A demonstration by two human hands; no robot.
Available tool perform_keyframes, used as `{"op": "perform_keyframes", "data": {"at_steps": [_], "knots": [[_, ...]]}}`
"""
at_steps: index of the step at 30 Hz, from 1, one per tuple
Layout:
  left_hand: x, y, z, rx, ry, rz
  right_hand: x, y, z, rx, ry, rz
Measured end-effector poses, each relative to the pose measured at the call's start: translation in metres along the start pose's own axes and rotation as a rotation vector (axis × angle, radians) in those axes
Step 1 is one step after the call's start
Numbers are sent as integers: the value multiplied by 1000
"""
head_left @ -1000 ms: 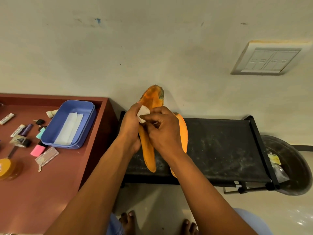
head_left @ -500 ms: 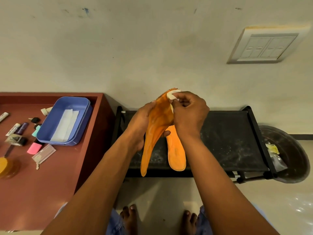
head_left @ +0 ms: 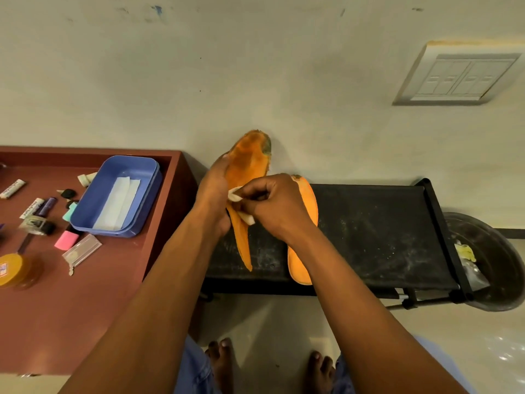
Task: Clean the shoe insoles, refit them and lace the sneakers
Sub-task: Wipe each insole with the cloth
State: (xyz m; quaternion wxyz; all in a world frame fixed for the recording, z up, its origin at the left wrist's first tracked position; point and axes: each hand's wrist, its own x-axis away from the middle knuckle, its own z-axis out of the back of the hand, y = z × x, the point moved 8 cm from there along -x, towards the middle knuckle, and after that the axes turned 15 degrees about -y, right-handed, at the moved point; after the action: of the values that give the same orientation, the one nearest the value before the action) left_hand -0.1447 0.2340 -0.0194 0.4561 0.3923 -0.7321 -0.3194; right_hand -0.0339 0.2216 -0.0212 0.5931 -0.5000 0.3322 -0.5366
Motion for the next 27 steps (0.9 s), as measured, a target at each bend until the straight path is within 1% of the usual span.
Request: {"op": "perform_keyframes", "data": {"at_steps": [3, 5, 7, 10, 14, 17, 19, 21, 23, 24, 27], "knots": [[0, 6, 11, 23, 50, -21, -2, 0, -9, -55, -86, 19], [0, 5, 10, 39, 50, -17, -1, 0, -6, -47, -53, 21], [0, 1, 5, 40, 29, -1, 1, 1, 0, -5, 31, 10], [0, -7, -12, 17, -58, 42, 5, 5, 15, 31, 197, -9], [2, -13, -26, -84, -150, 73, 14, 2, 38, 88, 394, 2], [3, -15, -30, -152, -170, 95, 23, 1, 59, 127, 545, -19], [3, -19, -32, -156, -185, 117, 30, 4, 70, 135, 649, -48], [3, -21, -33, -148, -188, 127, 34, 6, 77, 103, 711, -58], [3, -21, -33, -140, -182, 119, 35, 7, 78, 78, 712, -67], [2, -20, -31, -140, -173, 107, 34, 7, 77, 75, 682, -77], [-2, -15, -27, -127, -144, 49, 24, 7, 60, 81, 486, -130]]}}
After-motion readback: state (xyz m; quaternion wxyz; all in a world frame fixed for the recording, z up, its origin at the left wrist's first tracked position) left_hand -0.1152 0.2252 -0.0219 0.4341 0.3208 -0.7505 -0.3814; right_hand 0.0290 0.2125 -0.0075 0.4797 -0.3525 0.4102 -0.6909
